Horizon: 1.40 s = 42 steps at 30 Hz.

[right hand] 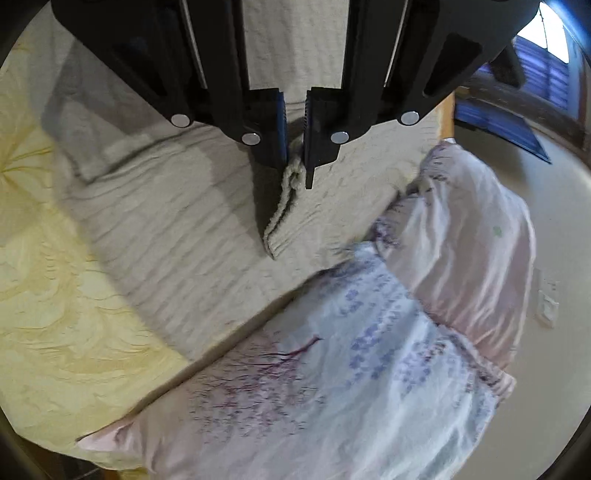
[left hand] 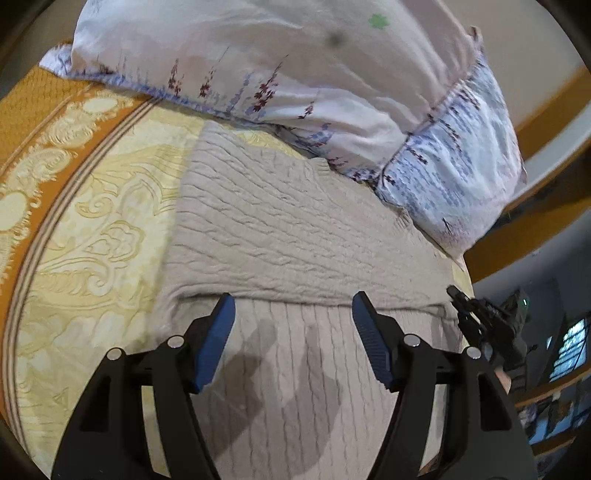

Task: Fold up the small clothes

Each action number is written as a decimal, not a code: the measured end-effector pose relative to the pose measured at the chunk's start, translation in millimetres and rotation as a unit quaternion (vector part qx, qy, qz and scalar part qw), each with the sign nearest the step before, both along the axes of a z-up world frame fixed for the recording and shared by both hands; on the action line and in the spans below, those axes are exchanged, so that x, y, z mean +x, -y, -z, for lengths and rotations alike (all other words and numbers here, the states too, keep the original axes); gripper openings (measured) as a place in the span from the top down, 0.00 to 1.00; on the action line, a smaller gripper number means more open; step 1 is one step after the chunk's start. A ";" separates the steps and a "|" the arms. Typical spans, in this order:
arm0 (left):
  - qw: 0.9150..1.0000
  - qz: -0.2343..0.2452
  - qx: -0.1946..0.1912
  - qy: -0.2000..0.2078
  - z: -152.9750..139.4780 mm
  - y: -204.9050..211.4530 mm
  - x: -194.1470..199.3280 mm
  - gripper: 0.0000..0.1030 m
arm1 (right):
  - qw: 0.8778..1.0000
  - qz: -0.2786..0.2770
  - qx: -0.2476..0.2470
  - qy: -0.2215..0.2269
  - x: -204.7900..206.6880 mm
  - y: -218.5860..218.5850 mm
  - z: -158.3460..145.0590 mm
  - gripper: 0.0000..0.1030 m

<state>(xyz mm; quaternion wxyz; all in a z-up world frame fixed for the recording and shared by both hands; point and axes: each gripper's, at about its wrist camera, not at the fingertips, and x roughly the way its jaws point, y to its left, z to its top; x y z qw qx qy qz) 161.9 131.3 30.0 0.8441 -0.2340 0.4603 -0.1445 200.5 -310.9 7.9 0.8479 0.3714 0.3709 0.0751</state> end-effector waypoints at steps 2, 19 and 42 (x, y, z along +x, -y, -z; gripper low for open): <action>1.000 0.005 0.009 0.009 -3.7 -2.8 -12.0 0.36 | 1.000 -0.010 -0.007 -0.026 5.8 -0.4 7.3 0.92; 1.000 0.015 -0.019 0.006 29.1 -42.7 -115.1 0.39 | 0.998 -0.042 -0.050 -0.010 -127.0 74.4 0.6 0.44; 0.984 0.086 -0.157 -0.005 52.4 -10.7 -191.7 0.68 | 0.972 -0.195 0.130 0.013 -210.5 59.4 51.3 0.73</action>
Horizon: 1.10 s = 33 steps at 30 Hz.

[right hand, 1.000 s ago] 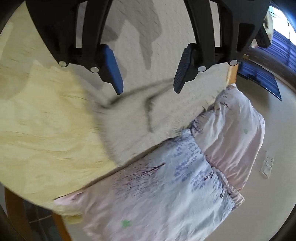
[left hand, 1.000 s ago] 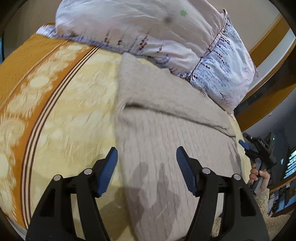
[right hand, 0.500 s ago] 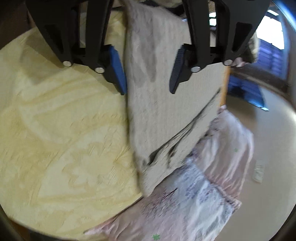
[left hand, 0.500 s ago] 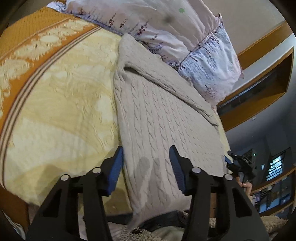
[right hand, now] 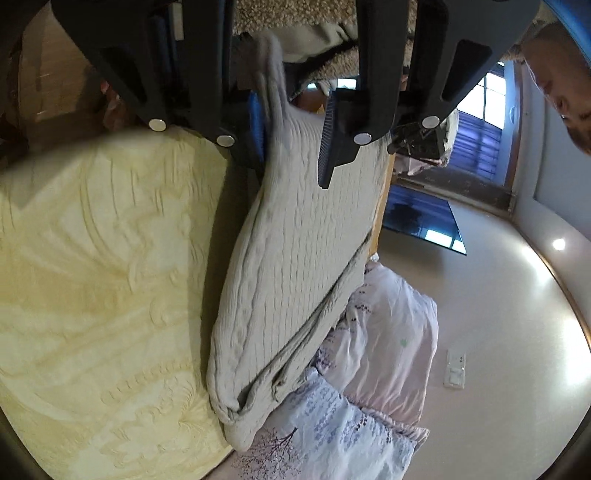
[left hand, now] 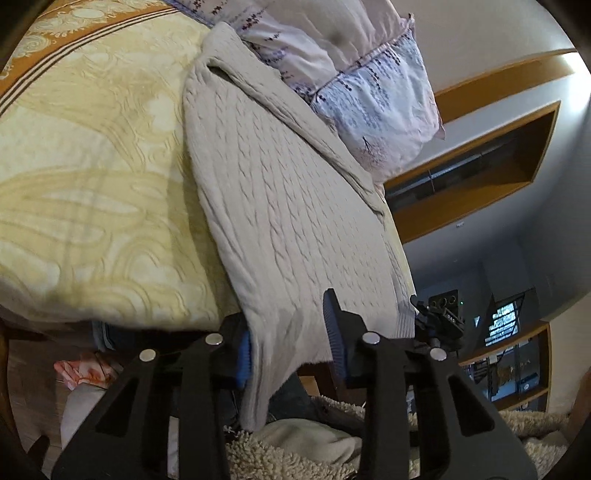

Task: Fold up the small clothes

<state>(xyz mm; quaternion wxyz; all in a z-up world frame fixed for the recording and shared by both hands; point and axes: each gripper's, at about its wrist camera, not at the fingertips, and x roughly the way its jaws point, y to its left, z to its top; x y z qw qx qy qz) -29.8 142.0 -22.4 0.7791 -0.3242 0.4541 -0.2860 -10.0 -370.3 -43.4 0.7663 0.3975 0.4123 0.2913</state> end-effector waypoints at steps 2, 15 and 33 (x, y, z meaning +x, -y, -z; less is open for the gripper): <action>1.000 0.007 0.001 0.000 0.3 3.1 -2.6 0.68 | 1.000 0.000 -0.010 -0.003 -8.7 -0.1 1.1 0.73; 0.998 0.040 0.056 0.007 -2.8 15.8 -4.9 0.93 | 0.996 -0.010 -0.088 0.021 -28.0 -18.6 -14.6 0.91; 0.989 -0.045 0.095 0.102 -84.7 -7.8 74.7 0.94 | 0.959 0.092 -0.163 0.211 25.3 -25.2 -112.1 0.92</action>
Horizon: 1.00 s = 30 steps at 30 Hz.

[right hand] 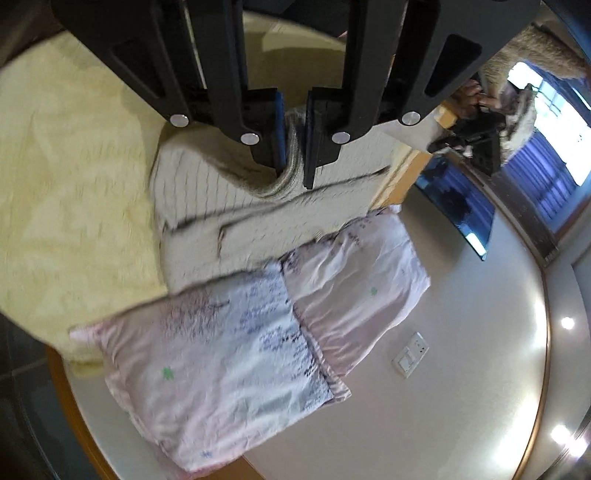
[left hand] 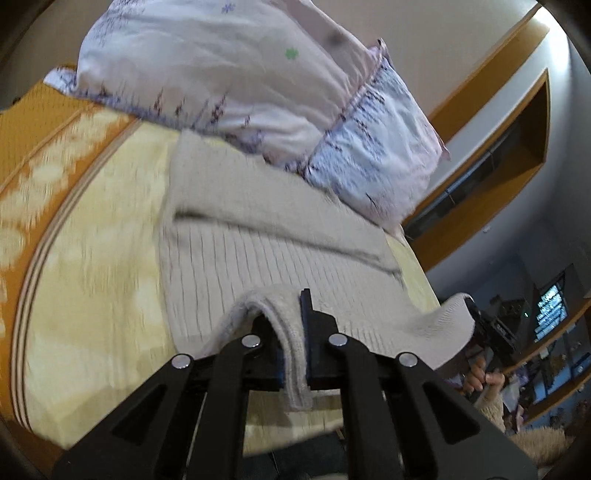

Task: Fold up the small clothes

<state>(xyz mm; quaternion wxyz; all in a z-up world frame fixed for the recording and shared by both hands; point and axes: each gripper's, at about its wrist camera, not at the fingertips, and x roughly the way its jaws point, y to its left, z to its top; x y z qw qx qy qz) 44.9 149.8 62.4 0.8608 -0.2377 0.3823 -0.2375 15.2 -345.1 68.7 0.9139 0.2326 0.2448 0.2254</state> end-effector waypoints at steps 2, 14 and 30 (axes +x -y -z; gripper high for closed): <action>1.000 -0.009 0.002 0.001 -4.6 1.0 16.1 0.94 | 1.000 0.009 -0.012 0.006 7.1 -1.7 -2.3 0.92; 0.998 -0.052 0.030 0.031 -35.6 11.7 98.8 0.94 | 0.995 0.063 -0.056 0.047 59.6 -8.2 -27.0 0.92; 0.995 -0.077 0.050 -0.044 8.1 13.6 220.4 0.94 | 0.991 0.104 -0.074 -0.048 195.2 -16.2 3.0 0.92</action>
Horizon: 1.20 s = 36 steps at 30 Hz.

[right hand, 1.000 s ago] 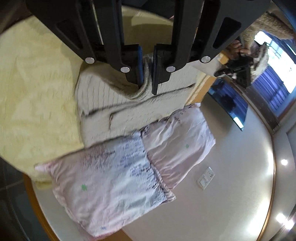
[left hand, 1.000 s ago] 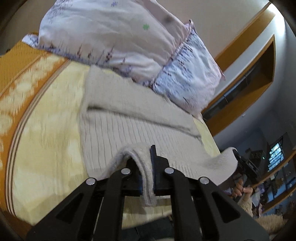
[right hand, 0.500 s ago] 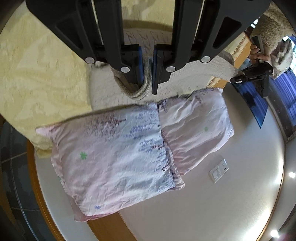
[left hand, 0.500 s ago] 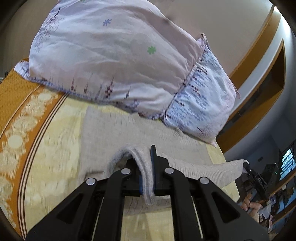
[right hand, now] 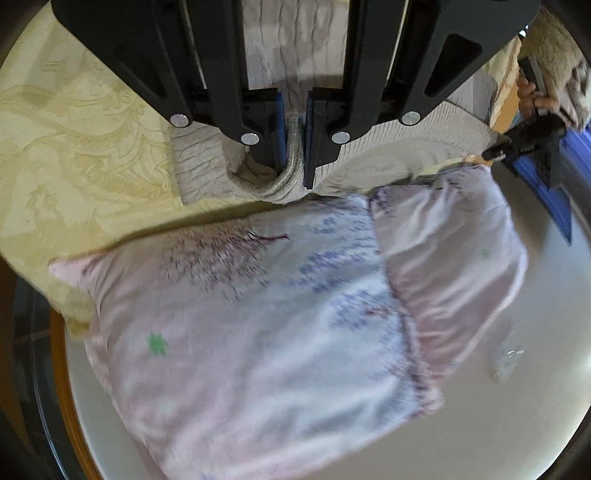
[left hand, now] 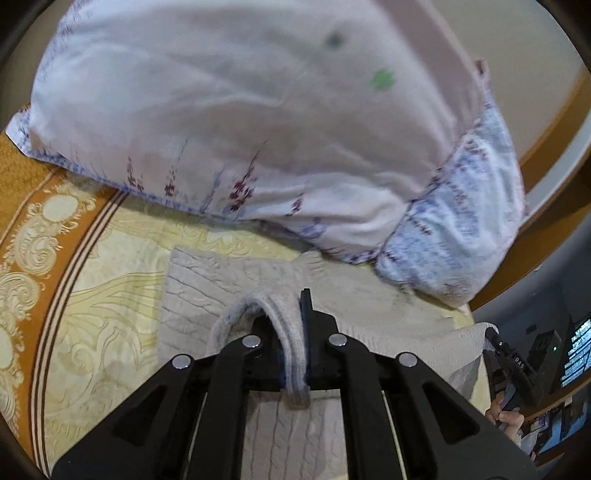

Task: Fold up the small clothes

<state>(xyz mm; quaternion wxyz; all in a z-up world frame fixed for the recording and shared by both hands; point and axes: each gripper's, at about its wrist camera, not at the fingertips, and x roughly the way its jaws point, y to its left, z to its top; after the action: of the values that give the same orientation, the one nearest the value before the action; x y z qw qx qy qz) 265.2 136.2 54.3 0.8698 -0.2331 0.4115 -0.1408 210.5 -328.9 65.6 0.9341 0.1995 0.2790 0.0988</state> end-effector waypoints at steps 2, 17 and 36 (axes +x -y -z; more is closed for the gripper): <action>1.000 -0.004 -0.009 -0.013 9.4 0.1 9.6 0.94 | 1.000 0.014 0.012 -0.023 14.9 4.8 12.3 0.92; 0.998 -0.026 -0.056 -0.024 22.4 -6.9 16.7 0.47 | 0.996 0.053 0.054 -0.047 35.5 14.4 22.7 0.29; 0.996 0.009 0.084 -0.011 33.8 -23.1 -46.5 0.64 | 0.994 0.006 -0.044 -0.101 -29.9 24.3 56.1 0.68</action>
<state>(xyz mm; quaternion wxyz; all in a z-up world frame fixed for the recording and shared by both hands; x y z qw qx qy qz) 218.8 159.3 20.5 0.8802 -0.1573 0.4337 -0.1114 180.5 -353.1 9.5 0.9095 0.1686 0.3752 0.0600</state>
